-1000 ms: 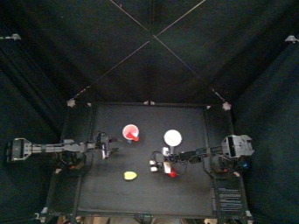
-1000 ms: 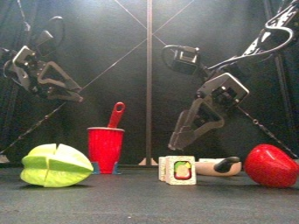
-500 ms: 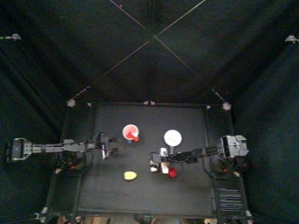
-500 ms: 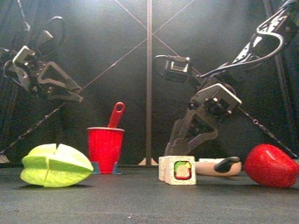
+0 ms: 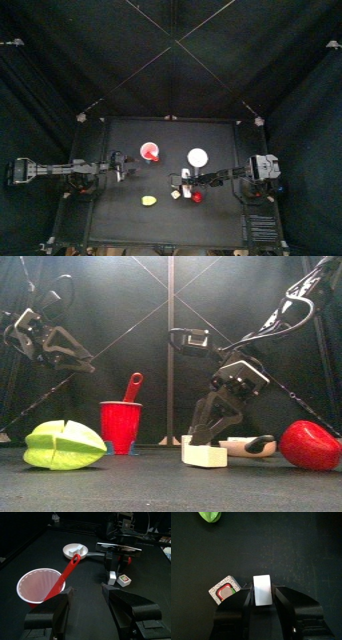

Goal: Grab sushi piece from table

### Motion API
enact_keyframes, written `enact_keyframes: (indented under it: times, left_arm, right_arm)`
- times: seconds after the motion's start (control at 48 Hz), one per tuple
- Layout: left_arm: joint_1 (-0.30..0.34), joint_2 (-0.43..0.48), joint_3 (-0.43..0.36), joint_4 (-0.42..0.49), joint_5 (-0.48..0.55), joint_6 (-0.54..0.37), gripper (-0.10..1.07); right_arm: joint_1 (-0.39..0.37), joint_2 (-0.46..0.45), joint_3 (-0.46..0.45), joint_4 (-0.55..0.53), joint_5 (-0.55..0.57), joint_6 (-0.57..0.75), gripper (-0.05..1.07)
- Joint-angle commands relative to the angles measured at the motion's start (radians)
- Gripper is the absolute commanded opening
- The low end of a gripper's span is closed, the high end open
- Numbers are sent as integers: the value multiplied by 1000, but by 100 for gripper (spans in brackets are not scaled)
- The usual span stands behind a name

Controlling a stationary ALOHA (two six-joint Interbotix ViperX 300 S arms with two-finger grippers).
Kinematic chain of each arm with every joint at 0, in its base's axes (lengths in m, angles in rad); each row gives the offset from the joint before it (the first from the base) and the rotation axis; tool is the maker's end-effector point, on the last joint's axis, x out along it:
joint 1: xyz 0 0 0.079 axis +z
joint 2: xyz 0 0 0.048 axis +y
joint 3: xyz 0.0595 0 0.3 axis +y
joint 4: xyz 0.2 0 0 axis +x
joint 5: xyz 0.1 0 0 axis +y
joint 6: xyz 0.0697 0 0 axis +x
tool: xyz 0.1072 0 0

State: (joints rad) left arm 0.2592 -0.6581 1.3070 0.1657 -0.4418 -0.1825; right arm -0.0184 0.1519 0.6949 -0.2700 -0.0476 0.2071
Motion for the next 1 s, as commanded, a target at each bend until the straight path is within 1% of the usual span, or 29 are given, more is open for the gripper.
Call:
enact_keyframes:
  times: [0.0,0.062,0.188,0.417,0.646,0.792,0.979]
  left_arm:
    - [3,2,-12,-2,-5,2,86]
    - [3,2,-14,-2,-5,0,86]
    - [2,2,-12,-2,-5,0,86]
    - [3,2,-14,-2,-5,2,86]
    - [3,2,-14,-2,-5,0,86]
    - [3,2,-12,-2,-5,0,86]
    - [2,2,-12,-2,-5,0,86]
  right_arm:
    - [-8,-21,-9,2,-3,0,65]
    - [-11,-28,-9,3,0,0,60]
    - [-17,-46,-6,8,-3,0,56]
    - [-34,-129,32,57,-18,-3,56]
    - [-58,-227,124,89,-129,-3,56]
    - [-80,-253,161,100,-181,-3,56]
    - [-112,-258,178,130,-193,-3,56]
